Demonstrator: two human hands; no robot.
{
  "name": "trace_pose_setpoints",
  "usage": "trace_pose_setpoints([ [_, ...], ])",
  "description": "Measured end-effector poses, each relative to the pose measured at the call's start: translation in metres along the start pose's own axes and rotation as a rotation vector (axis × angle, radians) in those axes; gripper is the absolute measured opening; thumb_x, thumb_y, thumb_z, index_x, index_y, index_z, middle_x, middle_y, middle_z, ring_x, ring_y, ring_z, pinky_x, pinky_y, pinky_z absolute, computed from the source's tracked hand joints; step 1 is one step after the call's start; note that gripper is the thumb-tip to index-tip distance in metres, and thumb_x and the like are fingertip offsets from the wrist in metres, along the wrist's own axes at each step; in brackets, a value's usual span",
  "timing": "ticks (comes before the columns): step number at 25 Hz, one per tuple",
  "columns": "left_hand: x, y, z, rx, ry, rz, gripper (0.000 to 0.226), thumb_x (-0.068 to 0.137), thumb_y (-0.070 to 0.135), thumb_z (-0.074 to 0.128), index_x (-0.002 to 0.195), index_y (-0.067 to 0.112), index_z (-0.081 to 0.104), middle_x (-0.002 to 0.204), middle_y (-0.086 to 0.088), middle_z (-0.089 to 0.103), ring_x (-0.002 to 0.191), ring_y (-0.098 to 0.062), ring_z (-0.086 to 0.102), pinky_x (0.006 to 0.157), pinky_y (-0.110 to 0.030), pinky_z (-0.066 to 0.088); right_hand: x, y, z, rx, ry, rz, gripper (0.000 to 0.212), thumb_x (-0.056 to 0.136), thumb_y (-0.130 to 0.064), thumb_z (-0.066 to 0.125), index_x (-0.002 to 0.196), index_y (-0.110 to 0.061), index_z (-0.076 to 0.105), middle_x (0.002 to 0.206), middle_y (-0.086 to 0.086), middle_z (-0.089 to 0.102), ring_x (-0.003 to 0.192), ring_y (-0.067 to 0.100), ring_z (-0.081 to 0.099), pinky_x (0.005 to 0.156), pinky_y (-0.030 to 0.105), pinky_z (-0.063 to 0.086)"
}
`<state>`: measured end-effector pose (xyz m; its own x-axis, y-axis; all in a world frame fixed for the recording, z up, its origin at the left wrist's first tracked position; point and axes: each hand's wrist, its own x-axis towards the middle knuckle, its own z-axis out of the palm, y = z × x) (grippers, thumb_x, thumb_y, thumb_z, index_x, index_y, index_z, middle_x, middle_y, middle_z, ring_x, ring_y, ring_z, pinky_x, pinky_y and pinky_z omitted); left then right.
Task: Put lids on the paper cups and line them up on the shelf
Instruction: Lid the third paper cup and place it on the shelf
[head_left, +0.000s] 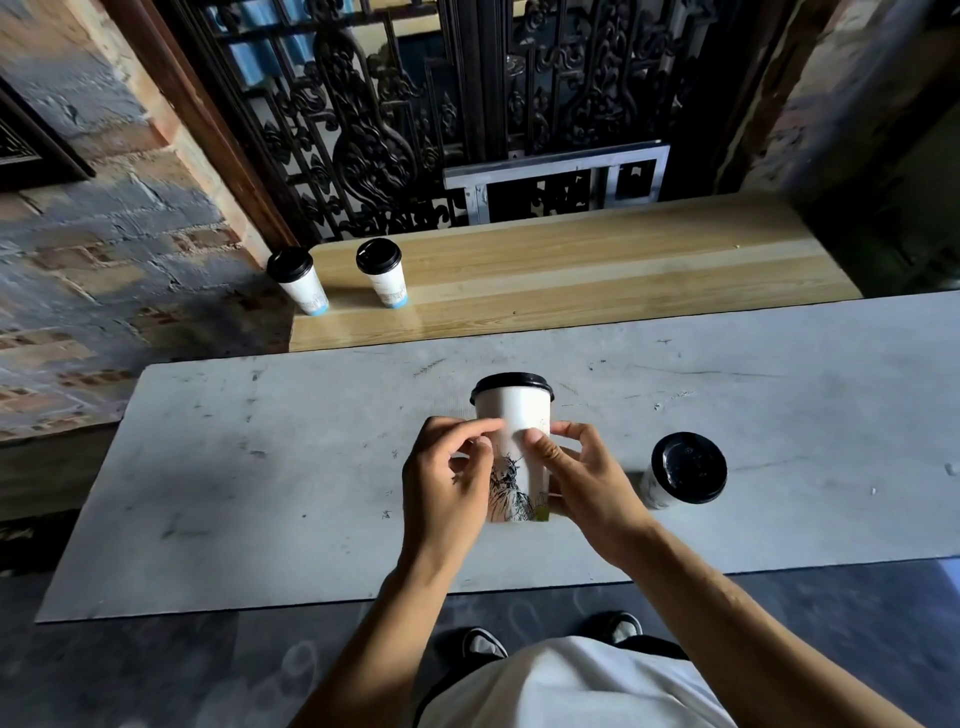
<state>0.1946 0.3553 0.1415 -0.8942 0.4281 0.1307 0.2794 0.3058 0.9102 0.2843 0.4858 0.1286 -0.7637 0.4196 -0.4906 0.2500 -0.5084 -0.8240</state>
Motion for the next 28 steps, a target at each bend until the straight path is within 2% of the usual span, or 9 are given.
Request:
trace_pose_setpoints([
  [3, -0.003, 0.001, -0.002, -0.088, -0.033, -0.069, 0.025, 0.085, 0.038, 0.072, 0.105, 0.024, 0.077, 0.101, 0.011, 0.066, 0.09, -0.01, 0.07, 0.072, -0.027, 0.059, 0.001, -0.004, -0.004, -0.01, 0.034, -0.016, 0.045, 0.091, -0.042, 0.067, 0.123, -0.014, 0.051, 0.109, 0.025, 0.073, 0.081, 0.031, 0.07, 0.07, 0.044, 0.061],
  [6, -0.003, 0.001, -0.002, -0.128, -0.075, -0.122, 0.028, 0.083, 0.025, 0.082, 0.11, 0.021, 0.076, 0.106, 0.006, 0.068, 0.095, -0.009, 0.07, 0.069, -0.02, 0.058, 0.005, -0.007, -0.012, 0.018, 0.047, -0.058, 0.019, 0.108, -0.02, 0.045, 0.121, -0.016, 0.058, 0.106, 0.031, 0.069, 0.081, 0.036, 0.067, 0.071, 0.045, 0.057],
  [8, -0.003, -0.001, -0.002, -0.111, -0.087, -0.115, 0.028, 0.085, 0.019, 0.081, 0.112, 0.022, 0.075, 0.107, 0.002, 0.068, 0.094, -0.009, 0.071, 0.071, -0.025, 0.061, 0.007, -0.007, -0.014, 0.016, 0.056, -0.061, 0.026, 0.106, -0.009, 0.043, 0.121, -0.019, 0.061, 0.109, 0.032, 0.071, 0.08, 0.037, 0.066, 0.072, 0.046, 0.056],
  [11, -0.001, -0.004, -0.002, -0.08, -0.07, -0.084, 0.025, 0.088, 0.015, 0.078, 0.11, 0.026, 0.075, 0.109, 0.003, 0.07, 0.098, -0.012, 0.072, 0.079, -0.029, 0.061, 0.008, -0.006, -0.015, 0.048, 0.052, -0.037, 0.024, 0.104, -0.008, 0.05, 0.125, -0.014, 0.061, 0.113, 0.026, 0.074, 0.084, 0.037, 0.072, 0.07, 0.042, 0.06],
  [17, 0.003, -0.004, -0.006, -0.038, -0.036, -0.01, 0.039, 0.088, -0.006, 0.067, 0.102, 0.029, 0.077, 0.104, 0.001, 0.068, 0.096, -0.011, 0.069, 0.083, -0.016, 0.055, 0.013, -0.004, -0.02, 0.136, -0.082, -0.055, 0.036, 0.103, -0.015, 0.055, 0.136, -0.005, 0.062, 0.126, 0.023, 0.072, 0.099, 0.032, 0.07, 0.09, 0.04, 0.053],
  [19, 0.004, -0.008, -0.006, -0.037, -0.025, -0.012, 0.044, 0.086, -0.012, 0.064, 0.1, 0.027, 0.078, 0.103, 0.001, 0.068, 0.096, -0.017, 0.07, 0.083, -0.024, 0.058, 0.012, -0.006, -0.021, 0.096, -0.156, -0.091, 0.034, 0.101, -0.019, 0.058, 0.129, -0.003, 0.068, 0.12, 0.026, 0.073, 0.1, 0.029, 0.068, 0.091, 0.039, 0.051],
  [22, 0.007, -0.01, -0.005, -0.027, -0.022, -0.023, 0.046, 0.083, -0.016, 0.061, 0.101, 0.022, 0.078, 0.104, 0.003, 0.07, 0.097, -0.021, 0.071, 0.081, -0.036, 0.06, 0.012, -0.012, -0.019, 0.049, -0.205, -0.109, 0.03, 0.103, -0.016, 0.054, 0.123, -0.001, 0.071, 0.108, 0.014, 0.077, 0.096, 0.02, 0.072, 0.083, 0.028, 0.055],
  [25, 0.008, -0.007, -0.004, -0.055, 0.0, -0.057, 0.037, 0.087, -0.01, 0.062, 0.1, 0.022, 0.076, 0.103, 0.002, 0.073, 0.096, -0.015, 0.071, 0.082, -0.034, 0.062, 0.014, -0.017, -0.017, 0.061, -0.203, -0.11, 0.029, 0.104, -0.012, 0.05, 0.121, -0.003, 0.072, 0.105, 0.011, 0.077, 0.095, 0.019, 0.07, 0.083, 0.028, 0.055],
  [28, 0.009, -0.004, -0.003, -0.121, 0.02, -0.115, 0.015, 0.089, 0.014, 0.068, 0.101, 0.022, 0.074, 0.1, 0.004, 0.076, 0.096, -0.009, 0.071, 0.084, -0.04, 0.063, 0.017, -0.02, -0.017, 0.119, -0.162, -0.085, 0.036, 0.103, -0.001, 0.044, 0.128, -0.008, 0.068, 0.106, 0.011, 0.078, 0.094, 0.019, 0.071, 0.085, 0.03, 0.055],
])
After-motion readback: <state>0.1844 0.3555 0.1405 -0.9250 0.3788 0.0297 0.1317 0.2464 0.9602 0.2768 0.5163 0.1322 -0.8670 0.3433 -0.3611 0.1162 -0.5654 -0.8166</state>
